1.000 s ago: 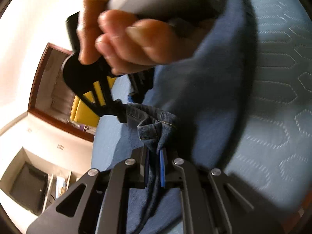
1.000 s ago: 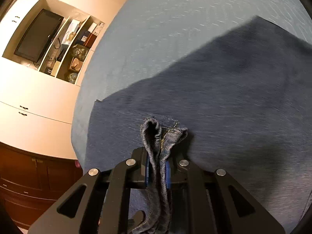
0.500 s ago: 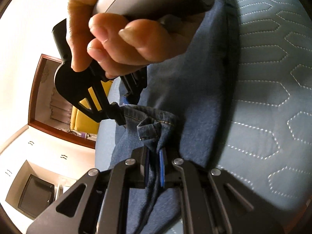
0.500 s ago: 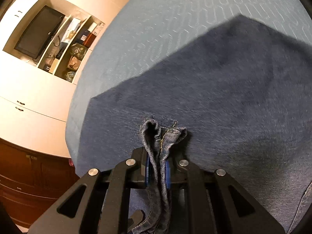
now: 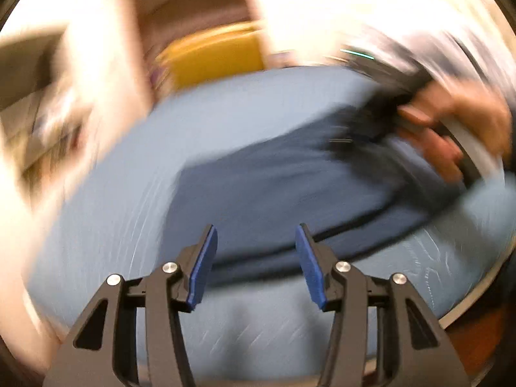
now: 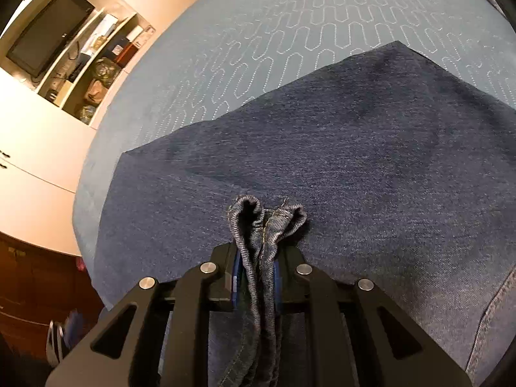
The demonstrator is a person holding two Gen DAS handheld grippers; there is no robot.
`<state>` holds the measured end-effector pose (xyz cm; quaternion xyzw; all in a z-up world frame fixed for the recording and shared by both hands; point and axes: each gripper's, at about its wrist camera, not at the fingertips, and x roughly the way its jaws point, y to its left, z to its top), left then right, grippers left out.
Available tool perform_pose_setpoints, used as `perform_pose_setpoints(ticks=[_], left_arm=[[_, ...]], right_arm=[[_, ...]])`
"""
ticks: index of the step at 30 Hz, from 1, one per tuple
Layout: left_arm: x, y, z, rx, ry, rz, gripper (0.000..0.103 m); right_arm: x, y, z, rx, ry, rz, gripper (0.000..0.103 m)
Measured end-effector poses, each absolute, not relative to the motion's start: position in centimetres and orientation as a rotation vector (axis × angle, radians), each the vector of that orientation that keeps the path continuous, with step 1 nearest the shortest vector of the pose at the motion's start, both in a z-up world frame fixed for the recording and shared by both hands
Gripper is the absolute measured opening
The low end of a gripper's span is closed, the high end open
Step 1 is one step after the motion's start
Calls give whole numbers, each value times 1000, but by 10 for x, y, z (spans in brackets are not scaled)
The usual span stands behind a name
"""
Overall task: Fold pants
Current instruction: 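Lay the hems onto the waistband and open both grippers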
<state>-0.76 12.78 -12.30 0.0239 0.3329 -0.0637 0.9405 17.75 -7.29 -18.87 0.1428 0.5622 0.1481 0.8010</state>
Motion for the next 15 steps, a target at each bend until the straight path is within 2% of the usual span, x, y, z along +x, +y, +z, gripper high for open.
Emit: perform_pose_setpoints(ticks=[1,3,5,9,15], left_arm=[[-9,163,-130,-90,720,-94,45],[-10,206,-145,-243,780,-47,31],[-12,233,-154,-304,799,-37,31],[-7,246,-153,-378,787,-73,31],[15,236,-163,-227,796,-89,31]], right_arm=[[177,-70,-188,283,1211,293,13],[177,-64,-186,255,1219,264,15],[176,-54,-182,193,1212,233,21],[165,-51,-164,114,1159,120,50],[127,-28,-124,-76,991,36,53]])
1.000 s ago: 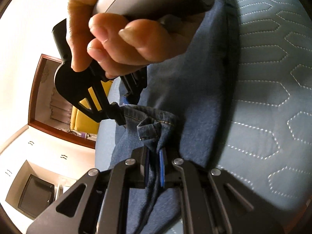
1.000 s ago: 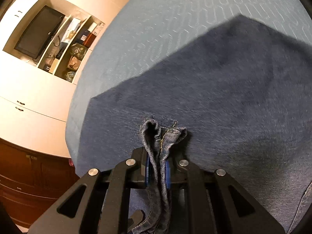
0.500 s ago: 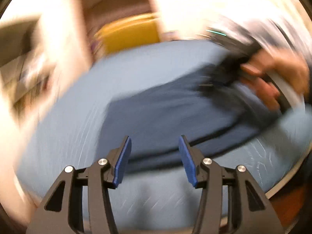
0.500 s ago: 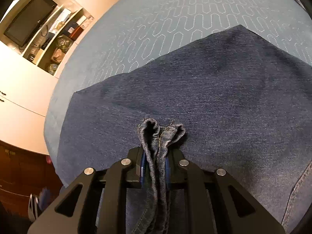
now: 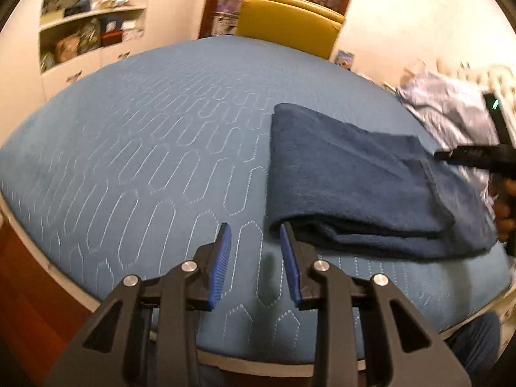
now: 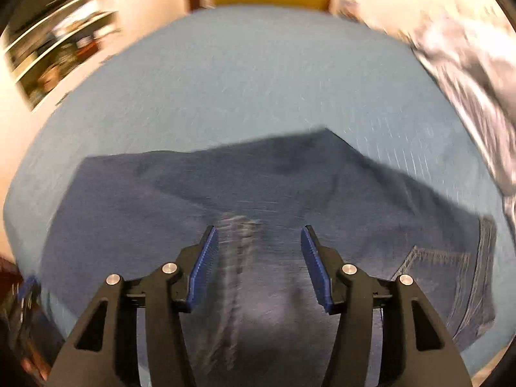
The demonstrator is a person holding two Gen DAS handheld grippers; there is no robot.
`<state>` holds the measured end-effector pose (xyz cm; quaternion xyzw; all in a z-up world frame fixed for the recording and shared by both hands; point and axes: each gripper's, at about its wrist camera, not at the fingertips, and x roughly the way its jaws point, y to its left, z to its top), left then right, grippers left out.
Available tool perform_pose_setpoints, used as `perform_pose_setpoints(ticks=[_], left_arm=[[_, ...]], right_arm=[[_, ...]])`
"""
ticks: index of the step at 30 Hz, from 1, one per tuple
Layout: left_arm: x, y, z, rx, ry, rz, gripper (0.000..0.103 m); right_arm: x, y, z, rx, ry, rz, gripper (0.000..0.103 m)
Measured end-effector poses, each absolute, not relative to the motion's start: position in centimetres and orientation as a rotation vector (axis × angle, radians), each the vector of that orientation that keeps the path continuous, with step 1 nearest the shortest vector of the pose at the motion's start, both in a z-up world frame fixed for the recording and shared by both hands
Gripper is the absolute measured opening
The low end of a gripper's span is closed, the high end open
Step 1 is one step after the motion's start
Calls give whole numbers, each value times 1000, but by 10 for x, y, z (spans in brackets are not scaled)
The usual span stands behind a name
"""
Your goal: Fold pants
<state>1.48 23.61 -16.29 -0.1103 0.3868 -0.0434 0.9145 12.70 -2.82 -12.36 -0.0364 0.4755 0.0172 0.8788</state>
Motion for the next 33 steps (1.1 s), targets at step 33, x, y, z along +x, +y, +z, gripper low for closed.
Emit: perform_pose_setpoints(ticks=[33], left_arm=[[35,184,-186,-186,809,-21,45]], right_arm=[[116,-10,-192,-235,1079,111,59]])
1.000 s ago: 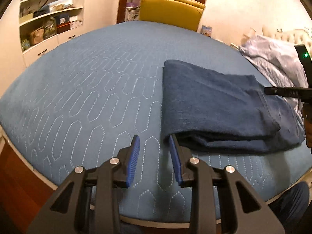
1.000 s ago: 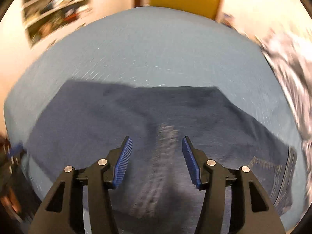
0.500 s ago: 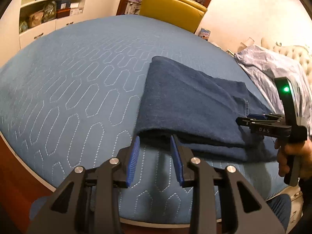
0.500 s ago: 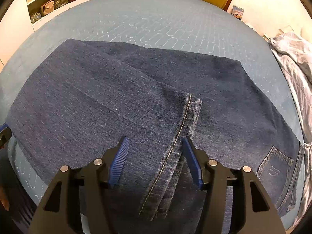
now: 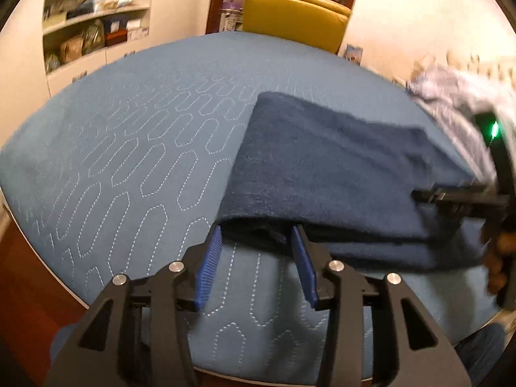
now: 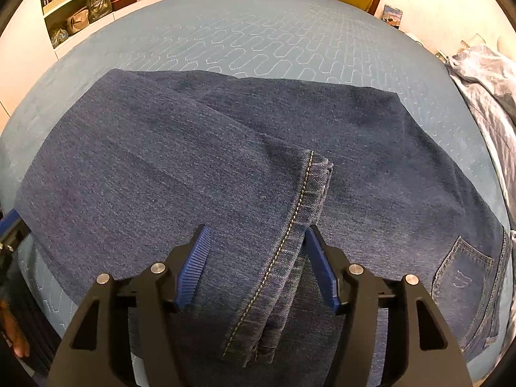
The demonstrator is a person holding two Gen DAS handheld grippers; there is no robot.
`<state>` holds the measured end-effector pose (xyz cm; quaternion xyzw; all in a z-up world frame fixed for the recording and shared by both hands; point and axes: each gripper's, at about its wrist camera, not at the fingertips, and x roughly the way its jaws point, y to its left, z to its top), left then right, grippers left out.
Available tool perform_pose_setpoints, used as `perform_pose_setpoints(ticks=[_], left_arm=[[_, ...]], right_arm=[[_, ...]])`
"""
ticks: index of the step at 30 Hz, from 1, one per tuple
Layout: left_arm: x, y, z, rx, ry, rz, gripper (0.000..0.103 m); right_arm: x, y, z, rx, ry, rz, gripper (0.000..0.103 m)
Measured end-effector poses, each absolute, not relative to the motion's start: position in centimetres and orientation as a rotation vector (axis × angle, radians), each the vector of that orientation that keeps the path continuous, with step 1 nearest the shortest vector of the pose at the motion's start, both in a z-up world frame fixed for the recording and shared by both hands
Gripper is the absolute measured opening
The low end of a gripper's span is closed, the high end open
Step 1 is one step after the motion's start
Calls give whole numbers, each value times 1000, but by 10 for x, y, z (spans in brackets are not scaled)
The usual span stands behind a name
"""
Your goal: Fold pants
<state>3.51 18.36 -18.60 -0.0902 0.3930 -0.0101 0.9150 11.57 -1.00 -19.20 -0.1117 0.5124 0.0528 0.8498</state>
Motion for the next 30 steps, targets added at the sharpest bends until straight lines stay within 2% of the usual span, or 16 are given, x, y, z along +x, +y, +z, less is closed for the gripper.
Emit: perform_pose_setpoints(ticks=[6,11,15,16,22,24,27,28,29,30], left_arm=[[26,166,-196,11,755,6,46],[38,174,-185,9,765,64,48],[53,184,-179,36,812,79,59],[56,184,-176,60,821,73,59],[65,207,-161,-106,822,51,59],[67,204,-165,-55,831,80,59],[68,175,-185,243,850,118,59],[63,165,-187,344,807,126,58],[60,154,-189,441,786,126,50],[58,149,-189,479,784,104,35]], right_arm=[[116,-17,-194,-220,1076,117,63],[118,-25,-195,-198,1080,121,66],[119,-27,-196,-195,1079,124,66],[119,-28,-196,-194,1078,125,66],[115,-30,-198,-197,1067,124,68],[115,-30,-199,-199,1066,125,68],[113,-33,-199,-195,1062,131,68],[113,-34,-199,-198,1060,130,68],[112,-34,-199,-201,1058,128,69],[112,-35,-199,-203,1056,128,69]])
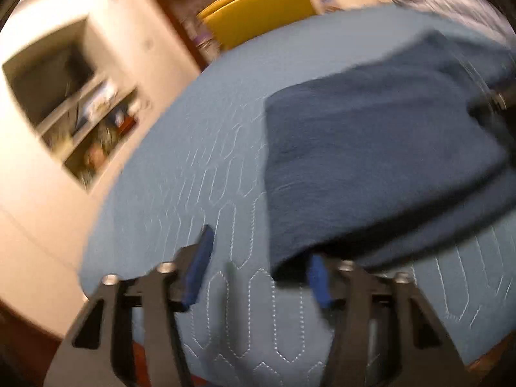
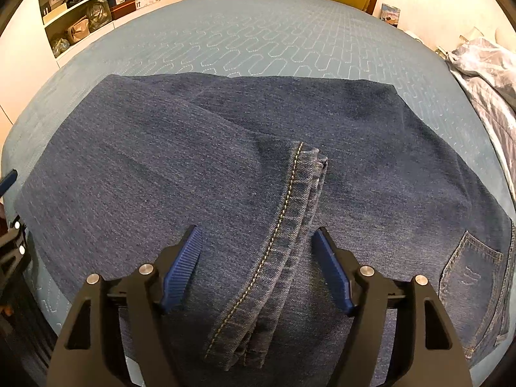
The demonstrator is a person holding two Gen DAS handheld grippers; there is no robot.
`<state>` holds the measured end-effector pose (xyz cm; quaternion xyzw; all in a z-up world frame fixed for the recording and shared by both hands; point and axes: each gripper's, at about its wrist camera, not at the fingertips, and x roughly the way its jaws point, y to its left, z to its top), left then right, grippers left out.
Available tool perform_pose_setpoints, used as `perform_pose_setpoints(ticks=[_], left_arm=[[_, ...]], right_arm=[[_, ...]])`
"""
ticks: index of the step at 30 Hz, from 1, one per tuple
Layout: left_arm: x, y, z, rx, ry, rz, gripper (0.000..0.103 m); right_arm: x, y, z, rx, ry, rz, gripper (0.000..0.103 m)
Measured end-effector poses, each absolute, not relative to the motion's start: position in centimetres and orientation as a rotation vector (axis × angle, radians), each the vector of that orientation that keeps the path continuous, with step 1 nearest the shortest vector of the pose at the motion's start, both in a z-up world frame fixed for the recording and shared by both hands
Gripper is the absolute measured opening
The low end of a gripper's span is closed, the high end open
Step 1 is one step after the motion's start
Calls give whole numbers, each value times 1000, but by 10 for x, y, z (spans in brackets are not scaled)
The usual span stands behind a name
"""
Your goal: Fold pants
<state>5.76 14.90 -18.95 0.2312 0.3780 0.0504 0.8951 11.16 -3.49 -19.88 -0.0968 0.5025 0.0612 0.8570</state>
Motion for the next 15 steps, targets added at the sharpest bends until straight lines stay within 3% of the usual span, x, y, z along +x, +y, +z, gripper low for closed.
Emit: perform_pose_setpoints(ticks=[7,8,11,13,15], left_arm=[[50,144,-197,607,764,105,32],[48,145,-196,598,761,103,35],[35,162,-178,493,777,82,59],[24,177,-163,400,795,55,59],[14,191,-142,310,780,38,52]], right_arm=[[110,-42,-200,-192,1052,131,73],[111,-43,-200,-193,1052,131,74],[110,-45,-200,-193,1050,129,74],[110,-47,-200,-194,1047,123,77],[111,-50,-200,-185,1047,119,79]])
